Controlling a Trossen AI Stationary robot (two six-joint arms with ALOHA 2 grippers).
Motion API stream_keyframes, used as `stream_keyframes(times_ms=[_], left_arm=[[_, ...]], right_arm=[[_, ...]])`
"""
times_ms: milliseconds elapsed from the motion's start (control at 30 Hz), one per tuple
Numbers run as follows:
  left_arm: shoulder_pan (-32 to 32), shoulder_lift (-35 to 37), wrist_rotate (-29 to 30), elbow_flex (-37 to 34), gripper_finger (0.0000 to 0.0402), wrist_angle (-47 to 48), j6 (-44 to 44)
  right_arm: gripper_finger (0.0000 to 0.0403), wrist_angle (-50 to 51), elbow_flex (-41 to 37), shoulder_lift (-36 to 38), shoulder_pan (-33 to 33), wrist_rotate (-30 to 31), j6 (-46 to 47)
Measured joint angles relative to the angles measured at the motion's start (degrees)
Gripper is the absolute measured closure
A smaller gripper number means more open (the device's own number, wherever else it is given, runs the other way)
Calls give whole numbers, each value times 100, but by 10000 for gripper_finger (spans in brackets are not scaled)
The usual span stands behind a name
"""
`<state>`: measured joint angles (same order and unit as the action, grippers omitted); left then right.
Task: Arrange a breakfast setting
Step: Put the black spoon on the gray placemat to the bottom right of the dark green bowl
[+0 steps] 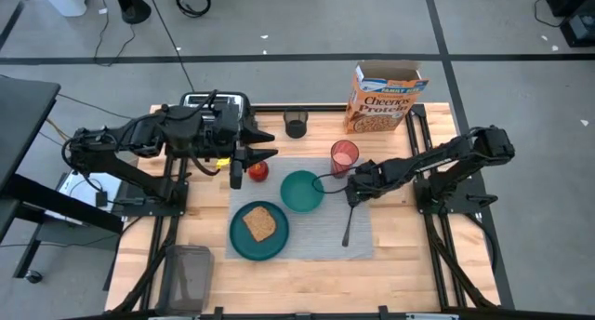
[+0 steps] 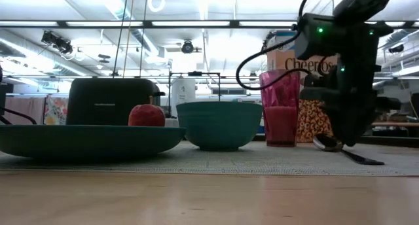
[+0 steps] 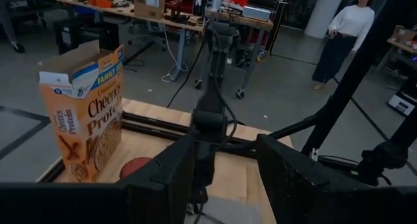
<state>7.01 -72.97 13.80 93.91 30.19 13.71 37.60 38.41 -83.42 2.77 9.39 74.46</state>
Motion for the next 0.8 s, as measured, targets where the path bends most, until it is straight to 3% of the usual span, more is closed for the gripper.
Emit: stream_keyframes(times_ms=[800], left_arm=[[35, 0, 0, 0, 230, 150, 73]], right_arm=[[289, -616, 4, 208, -217, 87, -372]])
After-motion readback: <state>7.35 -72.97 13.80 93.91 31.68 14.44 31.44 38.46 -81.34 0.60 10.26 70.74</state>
